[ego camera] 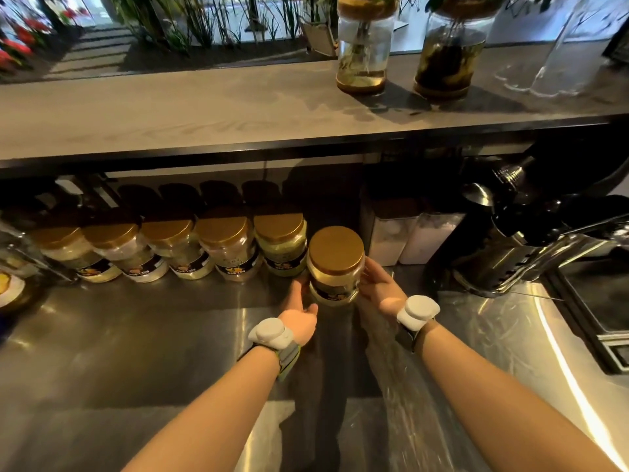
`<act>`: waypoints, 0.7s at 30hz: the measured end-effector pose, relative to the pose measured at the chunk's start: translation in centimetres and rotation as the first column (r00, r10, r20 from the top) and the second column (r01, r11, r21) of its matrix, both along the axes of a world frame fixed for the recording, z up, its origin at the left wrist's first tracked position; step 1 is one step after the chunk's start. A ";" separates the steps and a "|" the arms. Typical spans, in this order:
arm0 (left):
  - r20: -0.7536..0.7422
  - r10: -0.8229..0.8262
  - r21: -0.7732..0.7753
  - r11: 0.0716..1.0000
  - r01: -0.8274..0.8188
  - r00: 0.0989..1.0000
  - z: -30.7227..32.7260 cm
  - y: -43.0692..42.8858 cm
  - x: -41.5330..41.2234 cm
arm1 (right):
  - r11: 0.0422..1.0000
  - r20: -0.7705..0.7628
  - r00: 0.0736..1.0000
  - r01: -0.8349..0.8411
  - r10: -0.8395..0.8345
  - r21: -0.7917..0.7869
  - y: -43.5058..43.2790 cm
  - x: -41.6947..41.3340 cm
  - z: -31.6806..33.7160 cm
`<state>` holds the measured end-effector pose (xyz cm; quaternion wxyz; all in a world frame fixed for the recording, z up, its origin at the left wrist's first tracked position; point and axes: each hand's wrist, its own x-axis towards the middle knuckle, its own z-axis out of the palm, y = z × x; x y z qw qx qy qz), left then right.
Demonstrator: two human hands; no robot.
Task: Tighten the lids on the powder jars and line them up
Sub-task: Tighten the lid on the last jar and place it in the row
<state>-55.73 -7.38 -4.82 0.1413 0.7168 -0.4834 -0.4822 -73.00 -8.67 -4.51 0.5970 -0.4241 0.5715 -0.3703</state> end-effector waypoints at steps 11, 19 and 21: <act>-0.143 0.018 -0.004 1.000 -0.019 0.990 -2.1 0.4 -0.3 | 0.962 0.046 0.973 0.217 -0.227 0.165 2.5 1.7 -2.8; -0.178 0.031 -0.082 0.996 -0.046 0.983 -2.1 -1.1 -1.5 | 0.951 0.125 0.951 0.263 -0.284 0.160 0.5 1.8 -2.7; -0.169 0.026 -0.097 0.994 -0.043 0.985 -2.0 -1.5 -1.5 | 0.948 0.156 0.940 0.281 -0.303 0.152 0.4 1.8 -2.6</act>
